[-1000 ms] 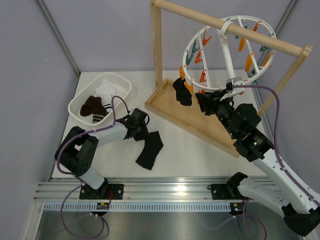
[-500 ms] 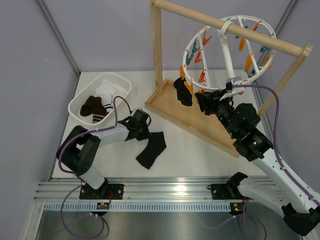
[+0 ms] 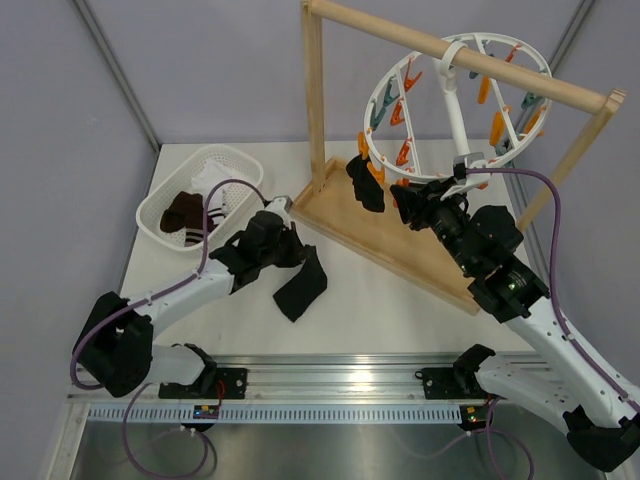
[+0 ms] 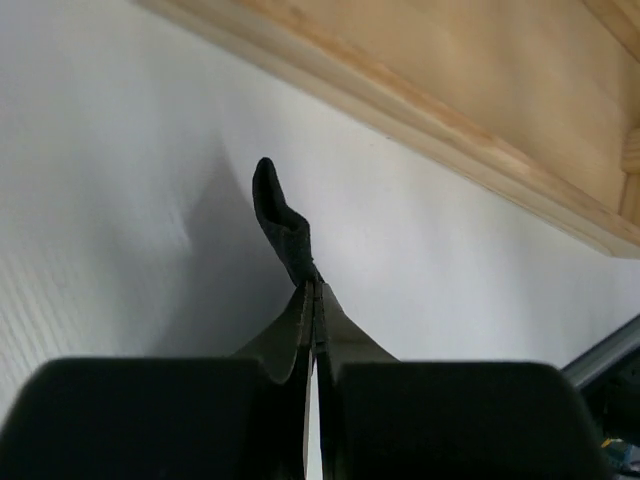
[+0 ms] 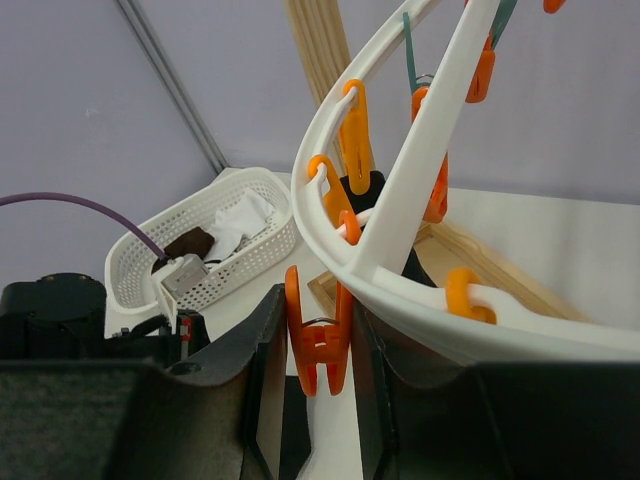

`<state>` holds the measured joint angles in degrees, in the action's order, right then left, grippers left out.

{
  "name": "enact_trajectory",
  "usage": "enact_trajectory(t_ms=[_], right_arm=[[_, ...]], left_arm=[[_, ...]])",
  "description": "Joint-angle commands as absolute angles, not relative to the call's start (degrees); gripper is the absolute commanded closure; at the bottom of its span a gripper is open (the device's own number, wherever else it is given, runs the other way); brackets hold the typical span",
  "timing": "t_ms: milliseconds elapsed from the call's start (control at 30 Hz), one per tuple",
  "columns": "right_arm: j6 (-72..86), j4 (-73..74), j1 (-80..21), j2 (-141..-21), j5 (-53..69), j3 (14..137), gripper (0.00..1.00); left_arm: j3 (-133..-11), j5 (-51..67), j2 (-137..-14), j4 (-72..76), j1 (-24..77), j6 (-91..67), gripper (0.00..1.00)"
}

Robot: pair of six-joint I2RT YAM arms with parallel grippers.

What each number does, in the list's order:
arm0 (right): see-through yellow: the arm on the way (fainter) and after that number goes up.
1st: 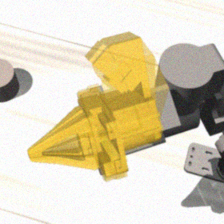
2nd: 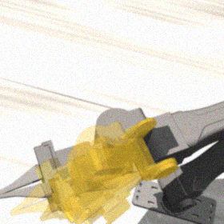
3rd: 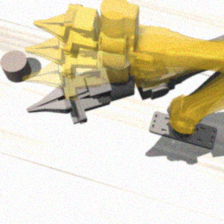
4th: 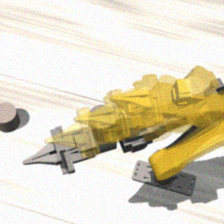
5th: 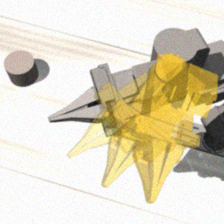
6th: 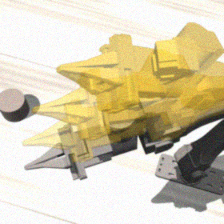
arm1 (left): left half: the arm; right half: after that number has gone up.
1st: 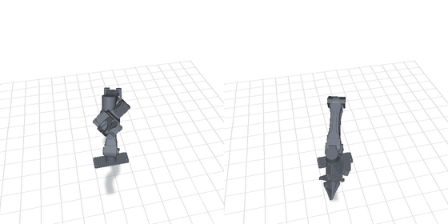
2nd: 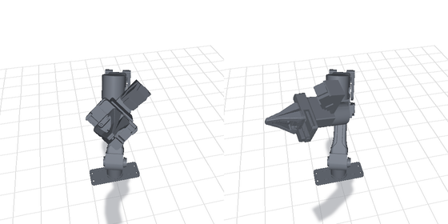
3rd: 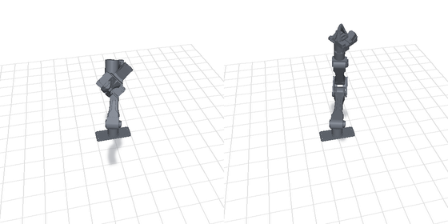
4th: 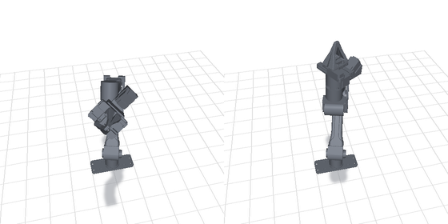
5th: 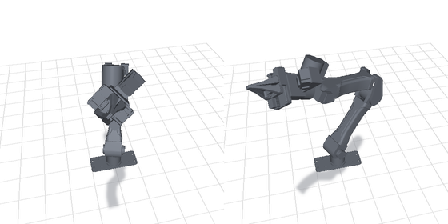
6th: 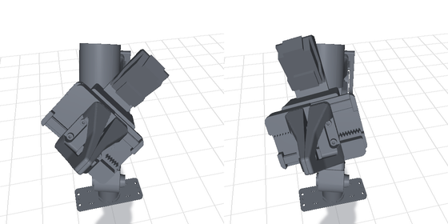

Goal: Clip the socks to the hanger
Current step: Pick up the sock at the center of the board.

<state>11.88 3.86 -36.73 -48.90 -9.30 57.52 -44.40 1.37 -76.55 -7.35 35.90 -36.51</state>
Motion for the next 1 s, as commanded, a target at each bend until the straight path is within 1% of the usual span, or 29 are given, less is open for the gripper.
enact_trajectory(t_ms=[0, 233, 400, 667, 967], right_arm=[[13.1, 11.86, -37.53, -49.75, -4.05, 58.53, 1.0], [13.8, 12.66, -37.53, -50.36, -2.64, 59.33, 1.0], [13.89, 13.18, -37.53, -50.97, -1.76, 59.94, 1.0], [13.98, 14.06, -37.53, -51.59, -0.53, 61.43, 1.0], [14.68, 14.33, -37.44, -51.94, -0.26, 61.96, 1.0]], left_arm=[[-45.44, 5.53, -73.13, -0.35, 36.56, -30.16, 1.0], [-46.41, 8.61, -69.44, 4.3, 37.18, -25.4, 1.0], [-48.77, 13.88, -68.73, 6.15, 38.31, -23.12, 1.0], [-59.23, 22.22, -69.52, 4.4, 41.74, -16.97, 1.0], [-68.72, 29.96, -74.53, 0.8, 44.38, -10.2, 1.0]])
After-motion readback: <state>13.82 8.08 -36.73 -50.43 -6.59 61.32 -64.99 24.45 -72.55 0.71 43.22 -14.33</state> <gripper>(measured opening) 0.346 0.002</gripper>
